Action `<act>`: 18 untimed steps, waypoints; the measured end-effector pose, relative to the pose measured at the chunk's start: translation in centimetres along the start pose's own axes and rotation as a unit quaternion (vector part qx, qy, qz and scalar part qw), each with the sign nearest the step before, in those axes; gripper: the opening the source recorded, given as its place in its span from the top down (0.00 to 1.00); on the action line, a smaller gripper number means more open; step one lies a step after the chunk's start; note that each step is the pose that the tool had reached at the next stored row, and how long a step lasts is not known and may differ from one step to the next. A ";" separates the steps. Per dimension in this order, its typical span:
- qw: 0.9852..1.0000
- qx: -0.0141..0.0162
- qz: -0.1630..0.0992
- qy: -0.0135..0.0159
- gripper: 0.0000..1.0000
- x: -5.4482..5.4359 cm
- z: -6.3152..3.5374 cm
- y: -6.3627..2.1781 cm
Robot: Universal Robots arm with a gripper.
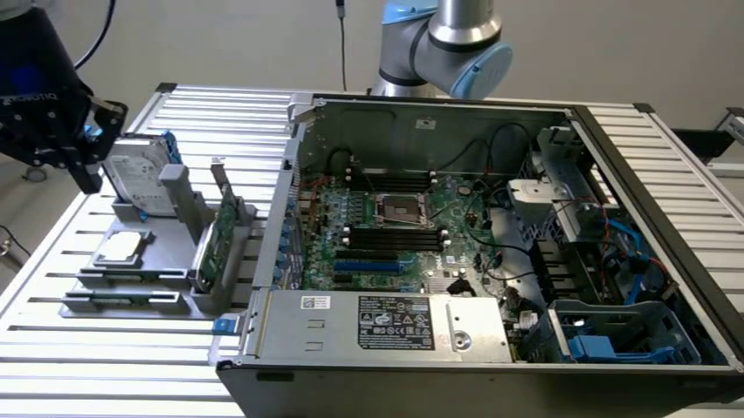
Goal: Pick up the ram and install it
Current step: 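Pick up the ram and move it above insertion slot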
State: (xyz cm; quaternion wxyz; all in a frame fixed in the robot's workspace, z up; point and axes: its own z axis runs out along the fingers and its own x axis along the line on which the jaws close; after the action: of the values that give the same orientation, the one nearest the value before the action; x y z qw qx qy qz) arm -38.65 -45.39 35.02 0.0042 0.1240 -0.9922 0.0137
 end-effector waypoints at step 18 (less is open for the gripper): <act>0.987 0.002 -0.163 -0.004 0.89 0.0 1.55 0.04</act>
State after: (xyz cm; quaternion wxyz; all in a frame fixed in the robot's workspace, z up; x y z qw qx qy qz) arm -38.67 -45.39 33.47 0.0019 0.2838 -0.9588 0.0138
